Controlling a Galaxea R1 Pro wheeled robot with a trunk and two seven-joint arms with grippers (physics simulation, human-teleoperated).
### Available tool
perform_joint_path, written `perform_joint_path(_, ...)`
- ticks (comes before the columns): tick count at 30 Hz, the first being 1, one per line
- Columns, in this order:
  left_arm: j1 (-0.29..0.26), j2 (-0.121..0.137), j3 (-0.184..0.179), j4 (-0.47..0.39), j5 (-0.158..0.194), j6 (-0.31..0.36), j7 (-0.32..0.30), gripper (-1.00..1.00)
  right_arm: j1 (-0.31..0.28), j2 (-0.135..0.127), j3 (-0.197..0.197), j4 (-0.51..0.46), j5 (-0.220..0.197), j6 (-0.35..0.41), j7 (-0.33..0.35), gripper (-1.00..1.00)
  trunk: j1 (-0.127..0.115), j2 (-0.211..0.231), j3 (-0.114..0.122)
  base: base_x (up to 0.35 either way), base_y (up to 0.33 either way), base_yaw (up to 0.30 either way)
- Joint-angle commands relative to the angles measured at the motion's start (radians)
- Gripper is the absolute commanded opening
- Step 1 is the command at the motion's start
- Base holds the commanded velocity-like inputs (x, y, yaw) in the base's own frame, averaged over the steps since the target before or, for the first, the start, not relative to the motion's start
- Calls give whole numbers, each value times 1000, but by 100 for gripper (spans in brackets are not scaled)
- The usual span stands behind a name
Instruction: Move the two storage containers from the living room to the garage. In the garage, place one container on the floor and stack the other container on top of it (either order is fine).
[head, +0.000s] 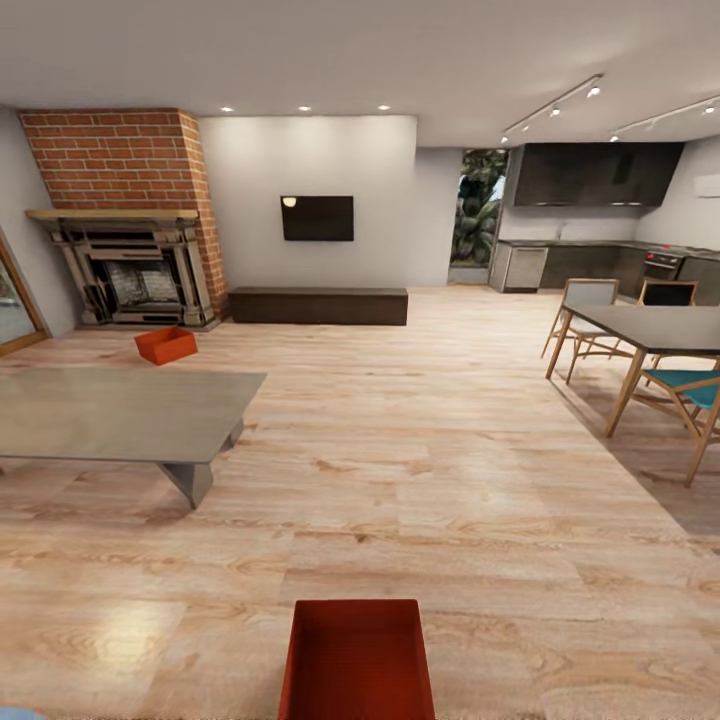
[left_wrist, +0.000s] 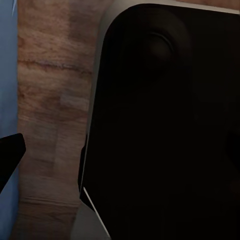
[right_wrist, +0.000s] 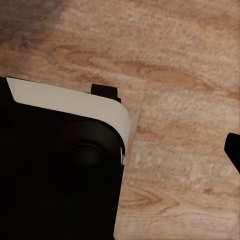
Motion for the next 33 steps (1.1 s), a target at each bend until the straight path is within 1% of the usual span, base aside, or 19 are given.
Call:
perform_joint_path(1, 0, 0, 4, 0, 5, -2, 1, 100, -1, 0, 2, 3, 9, -4, -6, 100, 0, 0, -3, 0, 0, 0)
perform_joint_path(33, 0, 0, 4, 0, 5, -2, 1, 100, -1, -1, 2, 3, 8, -4, -7, 100, 0, 0, -54, 0, 0, 0)
